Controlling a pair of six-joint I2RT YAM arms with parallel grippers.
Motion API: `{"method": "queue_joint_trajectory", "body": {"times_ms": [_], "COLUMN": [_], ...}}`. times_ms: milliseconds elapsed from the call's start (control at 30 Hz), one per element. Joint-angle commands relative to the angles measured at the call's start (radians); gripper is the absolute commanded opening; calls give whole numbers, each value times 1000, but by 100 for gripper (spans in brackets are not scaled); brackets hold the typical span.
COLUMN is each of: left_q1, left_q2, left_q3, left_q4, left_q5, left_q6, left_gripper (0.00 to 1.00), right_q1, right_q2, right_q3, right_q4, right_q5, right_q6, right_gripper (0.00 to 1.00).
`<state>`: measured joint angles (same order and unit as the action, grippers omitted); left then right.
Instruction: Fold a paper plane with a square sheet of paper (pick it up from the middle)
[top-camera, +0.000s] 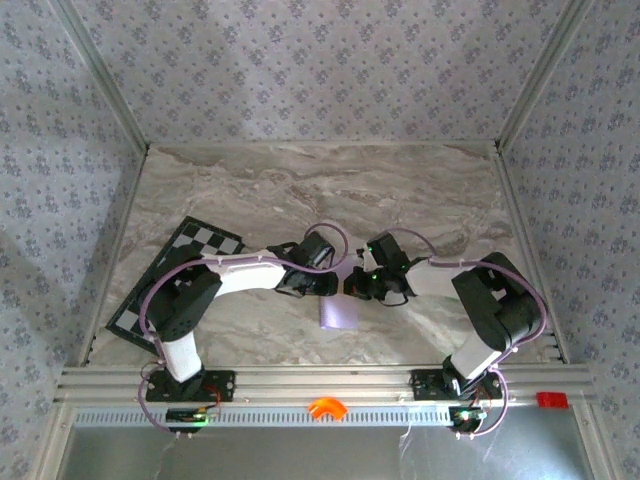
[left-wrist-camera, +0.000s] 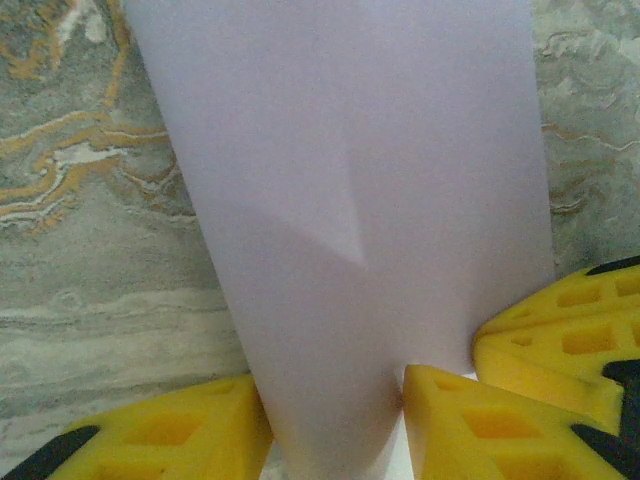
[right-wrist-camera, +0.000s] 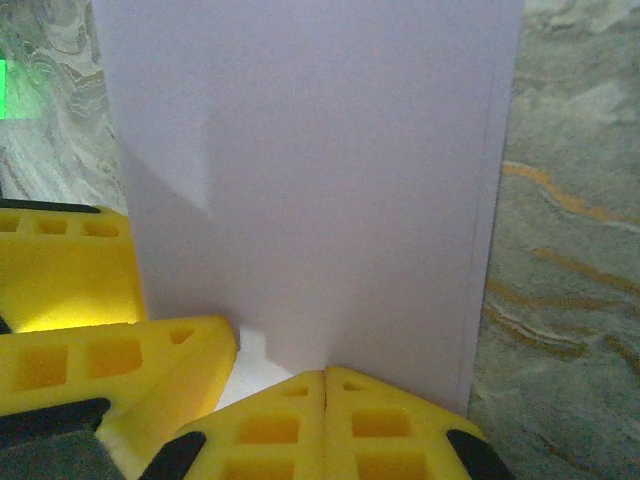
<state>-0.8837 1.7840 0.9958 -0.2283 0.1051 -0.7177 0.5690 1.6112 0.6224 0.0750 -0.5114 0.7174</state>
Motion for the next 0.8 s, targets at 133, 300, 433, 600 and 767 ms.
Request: {"method": "queue_joint_trajectory", "body": {"times_ms": [133,300,433,600,767], "left_q1": [12,12,12,22,55], "left_q2": [65,33,-32,-123,-234], "left_q3": [-52,-46,-52,-60,-105], "left_q4": [-33,-35,-42,-60,-34], "left_q5": [-57,-56,-74,-89,-67], "left_q6": [7,-1,-17,-35,-75], "left_gripper": [43,45,49,59,65], "right_q1": [-1,-6,-16,-29,-44], "right_q2": [47,52,58,65,66], "right_q3": [-43,-40,-42,-37,-34], "right_q4": [-81,-86,-92,-106,-126], "right_q5": [50,42,30,12,-1], "right_q6": [-24,-32,-45,-67,-81], "right_gripper": [0,0,0,0,0]}}
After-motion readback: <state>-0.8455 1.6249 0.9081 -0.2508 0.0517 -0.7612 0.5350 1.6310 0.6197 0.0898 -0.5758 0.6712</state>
